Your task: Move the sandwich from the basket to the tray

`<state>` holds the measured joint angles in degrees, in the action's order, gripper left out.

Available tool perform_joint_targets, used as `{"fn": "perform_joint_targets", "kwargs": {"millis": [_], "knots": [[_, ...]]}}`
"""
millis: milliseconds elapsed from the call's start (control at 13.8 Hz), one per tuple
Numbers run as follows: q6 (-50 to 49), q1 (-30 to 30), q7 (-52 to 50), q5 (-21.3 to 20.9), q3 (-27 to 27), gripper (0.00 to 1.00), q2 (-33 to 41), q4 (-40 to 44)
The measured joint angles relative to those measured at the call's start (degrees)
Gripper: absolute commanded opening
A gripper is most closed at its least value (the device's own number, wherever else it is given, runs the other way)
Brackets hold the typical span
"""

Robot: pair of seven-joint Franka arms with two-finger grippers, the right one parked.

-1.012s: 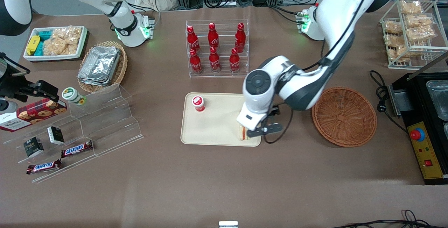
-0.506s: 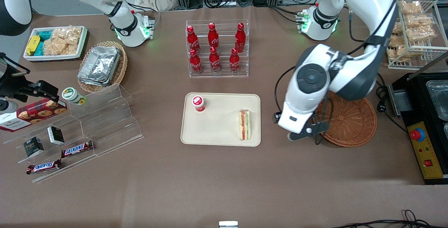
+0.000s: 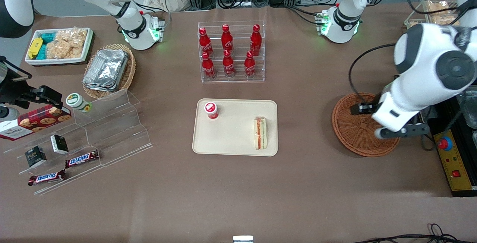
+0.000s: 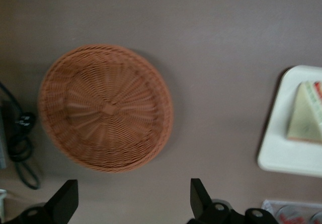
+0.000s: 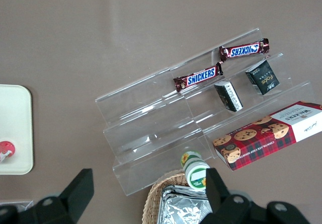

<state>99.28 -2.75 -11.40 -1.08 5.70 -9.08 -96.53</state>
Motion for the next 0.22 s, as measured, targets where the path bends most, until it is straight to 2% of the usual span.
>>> {"fn": "perform_joint_targets", "kwargs": {"millis": [217], "knots": [[-0.49, -0.05, 7.89, 0.57, -3.51, 1.0, 3.24, -2.35]]}}
